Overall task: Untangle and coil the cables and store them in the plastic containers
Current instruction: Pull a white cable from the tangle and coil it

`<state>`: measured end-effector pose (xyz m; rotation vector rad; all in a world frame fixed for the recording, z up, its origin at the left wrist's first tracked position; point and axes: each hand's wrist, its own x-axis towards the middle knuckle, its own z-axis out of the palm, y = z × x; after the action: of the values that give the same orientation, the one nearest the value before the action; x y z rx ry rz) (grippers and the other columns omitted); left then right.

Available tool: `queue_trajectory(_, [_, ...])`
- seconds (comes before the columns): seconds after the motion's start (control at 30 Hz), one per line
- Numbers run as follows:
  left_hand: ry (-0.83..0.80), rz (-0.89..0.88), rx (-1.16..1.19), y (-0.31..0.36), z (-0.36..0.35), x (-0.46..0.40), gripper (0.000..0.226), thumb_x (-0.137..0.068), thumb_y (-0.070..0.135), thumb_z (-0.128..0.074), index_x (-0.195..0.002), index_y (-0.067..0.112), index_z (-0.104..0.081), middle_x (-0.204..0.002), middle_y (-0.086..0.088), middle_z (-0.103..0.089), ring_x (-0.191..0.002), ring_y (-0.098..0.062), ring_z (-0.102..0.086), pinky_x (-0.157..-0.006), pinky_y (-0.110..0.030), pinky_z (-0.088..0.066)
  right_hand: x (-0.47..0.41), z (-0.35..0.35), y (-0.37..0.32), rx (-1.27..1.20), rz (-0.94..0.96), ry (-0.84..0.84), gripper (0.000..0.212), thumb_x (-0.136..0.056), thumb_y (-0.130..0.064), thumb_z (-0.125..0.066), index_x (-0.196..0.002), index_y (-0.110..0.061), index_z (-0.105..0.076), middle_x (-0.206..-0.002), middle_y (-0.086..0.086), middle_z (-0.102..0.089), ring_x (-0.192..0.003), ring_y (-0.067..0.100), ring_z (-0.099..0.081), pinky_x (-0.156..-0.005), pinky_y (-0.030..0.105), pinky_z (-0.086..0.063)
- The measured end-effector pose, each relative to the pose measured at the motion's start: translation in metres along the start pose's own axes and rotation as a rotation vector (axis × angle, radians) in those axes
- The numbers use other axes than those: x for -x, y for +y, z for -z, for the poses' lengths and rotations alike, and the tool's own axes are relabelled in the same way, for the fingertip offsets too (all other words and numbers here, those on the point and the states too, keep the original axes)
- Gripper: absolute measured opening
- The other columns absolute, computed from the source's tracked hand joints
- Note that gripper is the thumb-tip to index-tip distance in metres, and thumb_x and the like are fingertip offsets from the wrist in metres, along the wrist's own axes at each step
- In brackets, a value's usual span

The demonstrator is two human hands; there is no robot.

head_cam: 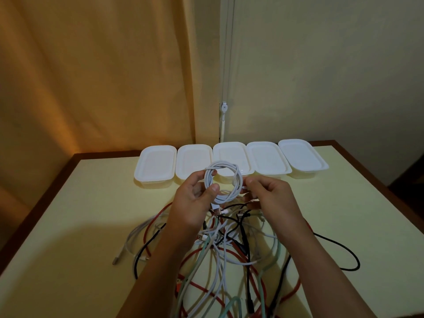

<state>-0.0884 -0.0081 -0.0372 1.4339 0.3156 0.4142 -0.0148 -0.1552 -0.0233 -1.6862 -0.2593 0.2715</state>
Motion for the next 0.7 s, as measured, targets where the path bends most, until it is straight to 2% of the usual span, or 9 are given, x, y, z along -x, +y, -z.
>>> queue_trajectory(0.13, [0.007, -0.006, 0.006, -0.001, 0.0, 0.0, 0.025, -0.097, 0.008, -0.058, -0.119, 0.019, -0.061, -0.106, 0.001, -0.075, -0.1, -0.018, -0.071, -0.087, -0.036, -0.058, 0.0, -0.001, 0.0, 0.071, 0.008, -0.005, 0.033, -0.099, -0.015, -0.053, -0.081, -0.027, -0.079, -0.081, -0.015, -0.075, -0.076, -0.004, -0.066, -0.078, 0.03, -0.053])
queue_trajectory(0.27, [0.002, -0.002, 0.007, -0.002, -0.001, 0.0, 0.027, -0.097, 0.01, -0.059, -0.121, 0.02, -0.061, -0.105, 0.003, -0.075, -0.099, -0.016, -0.072, -0.078, -0.027, -0.057, 0.004, -0.004, -0.004, 0.028, -0.015, -0.057, 0.039, -0.102, -0.019, -0.043, -0.088, -0.023, -0.079, -0.087, -0.01, -0.077, -0.087, 0.004, -0.07, -0.077, 0.025, -0.049])
queue_trajectory(0.37, [0.004, -0.001, 0.0, -0.003, -0.002, 0.001, 0.027, -0.096, 0.01, -0.059, -0.121, 0.022, -0.061, -0.104, 0.006, -0.075, -0.097, -0.012, -0.072, -0.074, -0.021, -0.056, 0.006, -0.005, -0.003, 0.022, 0.0, -0.057, 0.038, -0.105, -0.031, -0.044, -0.089, -0.025, -0.078, -0.086, -0.011, -0.077, -0.085, 0.002, -0.07, -0.082, 0.026, -0.052])
queue_trajectory(0.43, [0.006, -0.009, -0.018, -0.004, -0.002, 0.0, 0.027, -0.095, 0.01, -0.061, -0.118, 0.025, -0.063, -0.106, 0.005, -0.075, -0.1, -0.013, -0.071, -0.08, -0.025, -0.056, 0.005, -0.005, -0.002, 0.053, 0.032, -0.04, 0.034, -0.102, -0.038, -0.049, -0.089, -0.024, -0.077, -0.08, -0.011, -0.075, -0.08, 0.0, -0.068, -0.079, 0.026, -0.052])
queue_trajectory(0.53, [-0.01, -0.02, -0.047, -0.003, -0.002, -0.001, 0.029, -0.094, 0.01, -0.063, -0.118, 0.025, -0.065, -0.107, 0.005, -0.075, -0.102, -0.015, -0.07, -0.088, -0.034, -0.056, 0.004, -0.004, 0.0, 0.089, 0.076, -0.042, 0.021, -0.096, -0.035, -0.063, -0.086, -0.02, -0.074, -0.071, -0.009, -0.071, -0.069, 0.003, -0.067, -0.071, 0.028, -0.053])
queue_trajectory(0.63, [-0.018, -0.018, -0.052, -0.001, -0.004, 0.0, 0.026, -0.095, 0.013, -0.062, -0.119, 0.022, -0.065, -0.105, 0.002, -0.075, -0.1, -0.016, -0.071, -0.087, -0.034, -0.057, 0.002, 0.001, 0.005, 0.067, 0.067, -0.056, 0.014, -0.094, -0.028, -0.069, -0.089, -0.016, -0.075, -0.071, 0.0, -0.072, -0.066, 0.014, -0.068, -0.073, 0.04, -0.06])
queue_trajectory(0.7, [-0.01, -0.005, -0.049, 0.0, -0.006, 0.001, 0.025, -0.097, 0.015, -0.058, -0.122, 0.017, -0.063, -0.102, -0.004, -0.075, -0.096, -0.018, -0.072, -0.085, -0.036, -0.059, 0.001, 0.006, 0.007, 0.064, 0.06, -0.054, 0.012, -0.093, -0.025, -0.07, -0.091, -0.014, -0.076, -0.07, 0.002, -0.073, -0.065, 0.016, -0.068, -0.072, 0.038, -0.061])
